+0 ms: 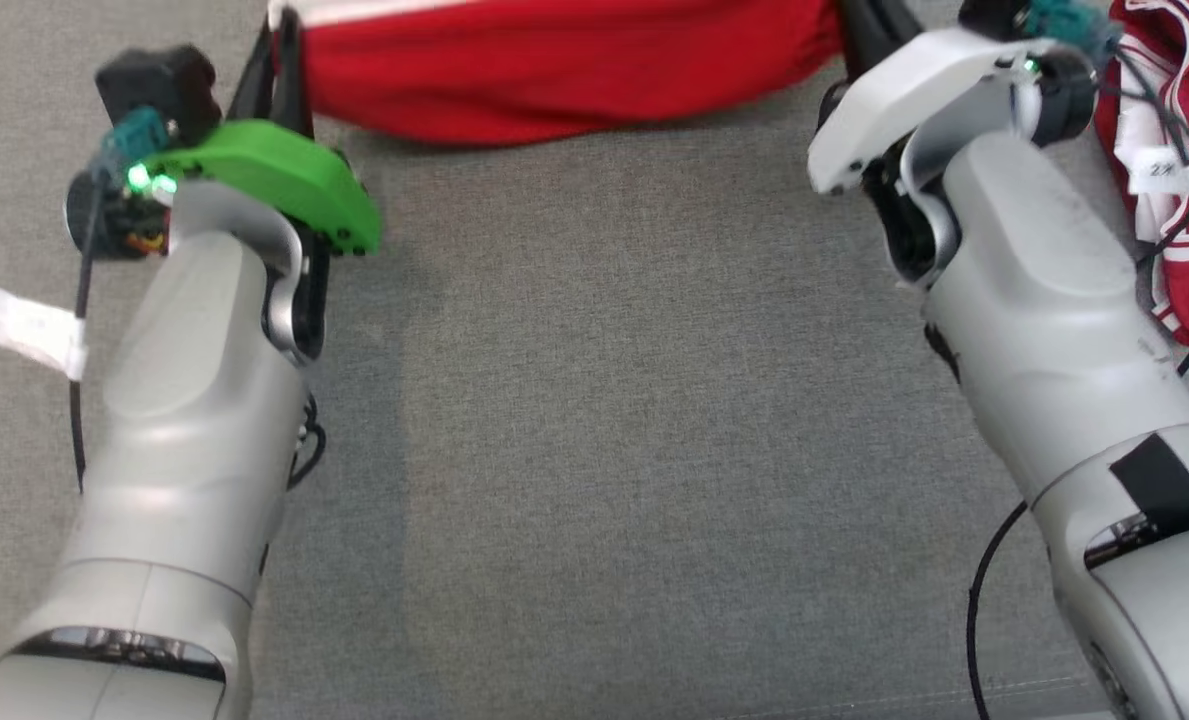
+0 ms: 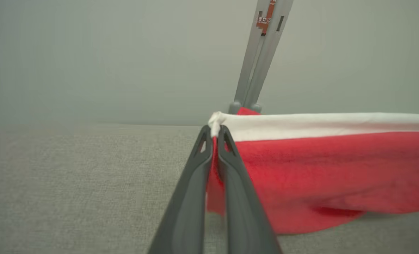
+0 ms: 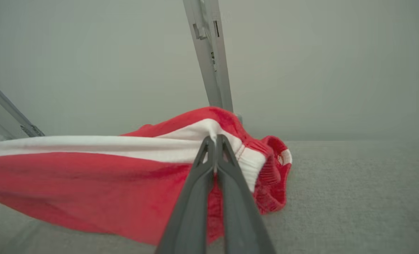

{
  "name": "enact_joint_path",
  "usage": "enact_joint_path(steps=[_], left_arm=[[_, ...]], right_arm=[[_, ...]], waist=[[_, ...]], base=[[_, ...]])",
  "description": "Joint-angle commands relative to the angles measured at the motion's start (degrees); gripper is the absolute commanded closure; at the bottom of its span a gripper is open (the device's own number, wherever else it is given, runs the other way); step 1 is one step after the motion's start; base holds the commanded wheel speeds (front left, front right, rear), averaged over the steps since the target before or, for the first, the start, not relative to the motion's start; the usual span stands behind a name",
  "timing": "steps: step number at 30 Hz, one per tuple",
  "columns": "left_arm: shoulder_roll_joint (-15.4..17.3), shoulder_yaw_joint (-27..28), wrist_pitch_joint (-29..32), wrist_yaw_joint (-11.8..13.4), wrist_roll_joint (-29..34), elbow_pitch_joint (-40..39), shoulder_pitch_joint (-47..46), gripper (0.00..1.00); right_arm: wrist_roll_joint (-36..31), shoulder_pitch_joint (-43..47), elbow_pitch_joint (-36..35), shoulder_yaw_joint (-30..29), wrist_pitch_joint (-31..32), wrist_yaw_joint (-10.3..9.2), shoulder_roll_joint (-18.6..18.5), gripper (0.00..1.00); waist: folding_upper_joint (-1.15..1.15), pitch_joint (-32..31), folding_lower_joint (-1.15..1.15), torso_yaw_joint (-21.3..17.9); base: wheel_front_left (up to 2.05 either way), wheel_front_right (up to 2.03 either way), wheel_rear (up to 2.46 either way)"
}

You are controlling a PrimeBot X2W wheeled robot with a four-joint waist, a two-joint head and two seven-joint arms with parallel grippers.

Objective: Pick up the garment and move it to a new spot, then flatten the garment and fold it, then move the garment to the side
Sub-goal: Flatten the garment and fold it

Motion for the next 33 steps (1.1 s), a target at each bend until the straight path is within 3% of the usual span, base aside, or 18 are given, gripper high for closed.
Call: enact_joint_path(steps=[1, 5, 15, 22, 28, 33], left_arm=[[-0.1, 1.0, -0.2, 0.0, 0.4, 0.3, 1.5, 1.0], [-0.9, 2.5, -0.2, -0.7, 2.7, -0.4, 7.1, 1.0], [-1.6, 9.6, -0.2, -1.9, 9.9, -21.5, 31.0, 1.0], [-1.7, 12.1, -0.2, -1.1, 12.4, -36.0, 49.4, 1.0], [-1.7, 11.3, 0.0, -0.2, 12.9, -44.0, 58.6, 1.0], [-0.9, 10.9, 1.5, 0.3, 13.0, -49.3, 61.0, 1.0]], right_arm=[[0.8, 1.8, 0.9, 0.8, -0.6, -0.13, 0.0, 1.0], [3.4, 7.3, -1.5, 2.2, -1.1, -0.12, 0.5, 1.0], [2.8, 34.3, -27.2, -0.2, -1.1, -0.13, -2.8, 1.0], [-0.3, 55.6, -43.5, -6.2, -1.1, -0.2, -3.1, 1.0], [-2.2, 67.4, -52.8, -8.6, -0.2, -0.2, -2.1, 1.0], [-3.4, 71.9, -59.3, -10.1, 2.9, -0.2, -1.2, 1.0]], waist=[[0.0, 0.2, 0.0, 0.0], [0.0, -0.2, 0.0, 0.1], [0.0, -5.6, 0.0, -0.5], [0.0, -10.6, 0.0, 0.7], [0.0, -12.3, 0.0, 1.3], [0.0, -12.1, 0.0, 0.9]], base=[[0.0, 0.0, 0.0], [0.0, 0.0, 0.0], [0.0, 0.0, 0.0], [0.0, 0.0, 0.0], [0.0, 0.0, 0.0], [0.0, 0.0, 0.0]])
